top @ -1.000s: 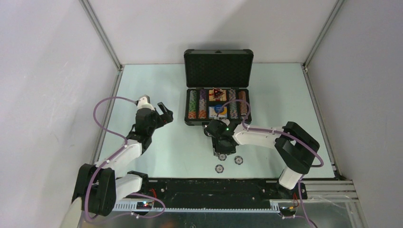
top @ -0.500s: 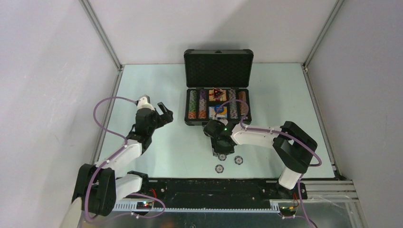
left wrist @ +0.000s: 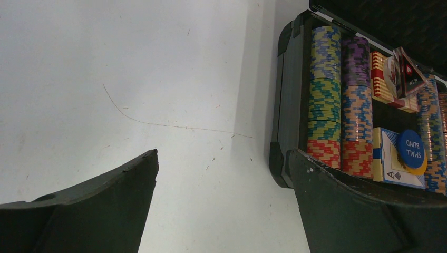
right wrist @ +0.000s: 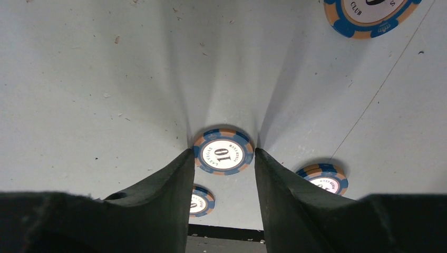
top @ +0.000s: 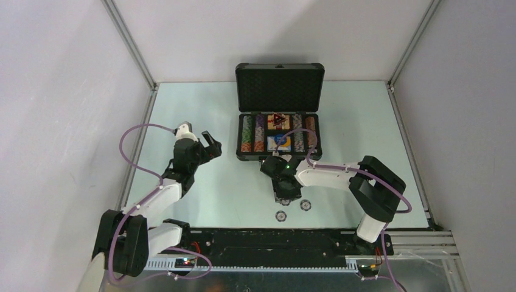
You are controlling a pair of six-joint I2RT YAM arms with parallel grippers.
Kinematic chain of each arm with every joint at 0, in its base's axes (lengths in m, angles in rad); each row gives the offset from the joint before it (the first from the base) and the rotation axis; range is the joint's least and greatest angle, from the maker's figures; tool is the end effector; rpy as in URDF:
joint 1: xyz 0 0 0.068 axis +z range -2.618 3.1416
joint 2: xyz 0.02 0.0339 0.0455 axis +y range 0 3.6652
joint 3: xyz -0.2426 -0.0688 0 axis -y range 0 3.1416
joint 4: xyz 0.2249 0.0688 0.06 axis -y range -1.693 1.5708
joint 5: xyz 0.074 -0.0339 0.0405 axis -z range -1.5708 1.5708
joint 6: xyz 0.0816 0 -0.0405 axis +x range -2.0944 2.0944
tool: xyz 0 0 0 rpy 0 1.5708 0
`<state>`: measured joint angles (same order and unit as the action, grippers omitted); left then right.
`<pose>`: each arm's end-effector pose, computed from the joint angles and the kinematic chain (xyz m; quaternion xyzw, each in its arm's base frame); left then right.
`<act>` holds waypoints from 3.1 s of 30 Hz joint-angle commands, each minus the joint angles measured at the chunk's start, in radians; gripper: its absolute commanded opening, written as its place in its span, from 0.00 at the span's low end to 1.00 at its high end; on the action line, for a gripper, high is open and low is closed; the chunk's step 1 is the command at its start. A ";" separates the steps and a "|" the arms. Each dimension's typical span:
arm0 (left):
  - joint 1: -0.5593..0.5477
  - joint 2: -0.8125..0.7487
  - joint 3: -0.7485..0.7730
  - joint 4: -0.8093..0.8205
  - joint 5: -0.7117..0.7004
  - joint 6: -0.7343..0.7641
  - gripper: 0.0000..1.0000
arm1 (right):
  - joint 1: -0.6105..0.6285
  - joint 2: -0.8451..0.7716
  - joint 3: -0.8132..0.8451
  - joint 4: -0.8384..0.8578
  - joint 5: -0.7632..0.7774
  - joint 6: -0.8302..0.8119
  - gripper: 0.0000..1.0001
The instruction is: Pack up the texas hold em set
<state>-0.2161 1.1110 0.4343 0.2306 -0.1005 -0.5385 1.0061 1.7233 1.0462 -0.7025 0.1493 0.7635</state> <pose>0.2608 -0.0489 0.1699 -0.1620 0.8297 -0.1567 0.5107 0.1703 0.2462 0.1073 -0.1130 0.9862 0.0266 0.1177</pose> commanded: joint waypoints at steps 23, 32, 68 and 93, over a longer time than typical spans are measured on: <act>-0.007 -0.002 0.026 0.037 0.001 0.023 0.98 | -0.015 -0.054 0.055 -0.025 0.041 -0.020 0.46; -0.006 -0.003 0.026 0.038 0.000 0.028 0.98 | -0.040 -0.131 0.072 -0.100 0.105 -0.016 0.49; -0.008 0.001 0.024 0.038 -0.001 0.027 0.98 | -0.030 0.028 0.072 0.042 0.009 -0.023 0.64; -0.006 0.001 0.025 0.038 -0.001 0.028 0.98 | 0.008 0.132 0.115 -0.054 0.078 -0.024 0.58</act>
<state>-0.2161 1.1110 0.4343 0.2306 -0.1005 -0.5308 1.0031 1.8126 1.1576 -0.7242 0.1925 0.7368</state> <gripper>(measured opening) 0.985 0.590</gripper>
